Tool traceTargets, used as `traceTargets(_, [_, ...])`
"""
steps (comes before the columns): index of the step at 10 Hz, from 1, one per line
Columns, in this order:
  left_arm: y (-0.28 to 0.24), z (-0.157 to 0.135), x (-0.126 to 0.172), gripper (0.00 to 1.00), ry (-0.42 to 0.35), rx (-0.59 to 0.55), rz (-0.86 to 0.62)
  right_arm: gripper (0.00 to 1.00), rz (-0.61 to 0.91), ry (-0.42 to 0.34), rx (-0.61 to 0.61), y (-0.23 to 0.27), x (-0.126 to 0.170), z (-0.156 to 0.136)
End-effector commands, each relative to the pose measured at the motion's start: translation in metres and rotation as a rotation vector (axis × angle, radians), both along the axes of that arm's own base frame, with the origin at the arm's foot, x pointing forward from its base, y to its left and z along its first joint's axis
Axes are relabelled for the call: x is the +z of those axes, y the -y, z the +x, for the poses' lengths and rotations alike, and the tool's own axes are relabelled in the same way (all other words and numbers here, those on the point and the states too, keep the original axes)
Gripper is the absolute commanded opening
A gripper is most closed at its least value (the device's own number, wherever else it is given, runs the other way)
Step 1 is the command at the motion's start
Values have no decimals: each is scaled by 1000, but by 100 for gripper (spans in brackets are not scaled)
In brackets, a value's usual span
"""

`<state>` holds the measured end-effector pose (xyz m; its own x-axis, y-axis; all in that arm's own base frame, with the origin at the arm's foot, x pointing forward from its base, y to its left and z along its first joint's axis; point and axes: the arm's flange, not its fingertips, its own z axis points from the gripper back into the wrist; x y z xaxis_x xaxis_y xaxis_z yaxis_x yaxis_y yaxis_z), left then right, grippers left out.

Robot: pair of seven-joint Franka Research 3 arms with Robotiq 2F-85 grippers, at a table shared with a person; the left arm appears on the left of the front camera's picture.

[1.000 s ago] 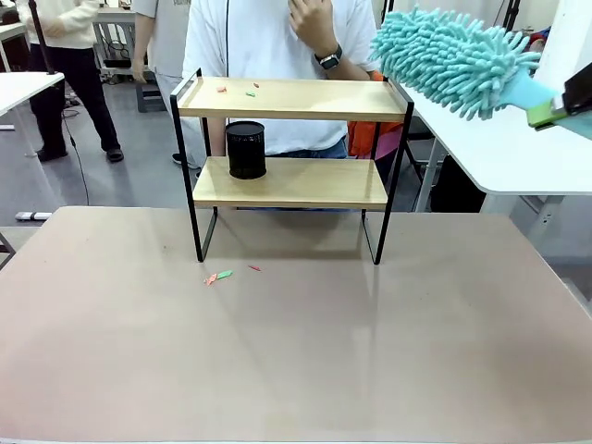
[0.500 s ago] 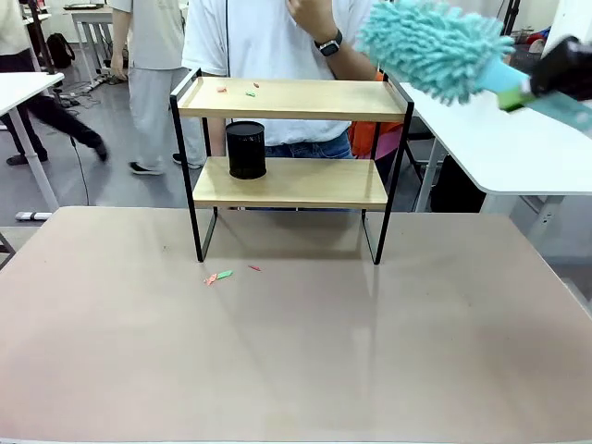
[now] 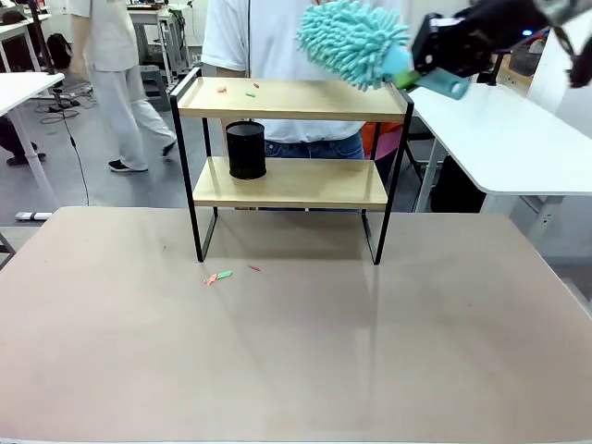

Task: Clean the shelf.
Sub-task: Clean the remaining tier of the Shelf with the Duster once objects are removed.

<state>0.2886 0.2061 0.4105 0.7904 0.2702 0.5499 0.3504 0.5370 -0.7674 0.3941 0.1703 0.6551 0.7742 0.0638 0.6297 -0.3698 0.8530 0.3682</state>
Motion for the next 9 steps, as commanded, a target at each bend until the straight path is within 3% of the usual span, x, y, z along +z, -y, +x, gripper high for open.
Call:
traceTargets(1, [1,1,0,100,33,-1,-8,13,-47,6,-62,-27,16,16])
traceTargets(5, [1,1,0,100,33,-1,-8,13,-94,-19,-95,-71,0,50])
traceTargets(9, [1,1,0,100,33,-1,-8,13,-101,-45,14,-118,-15,59])
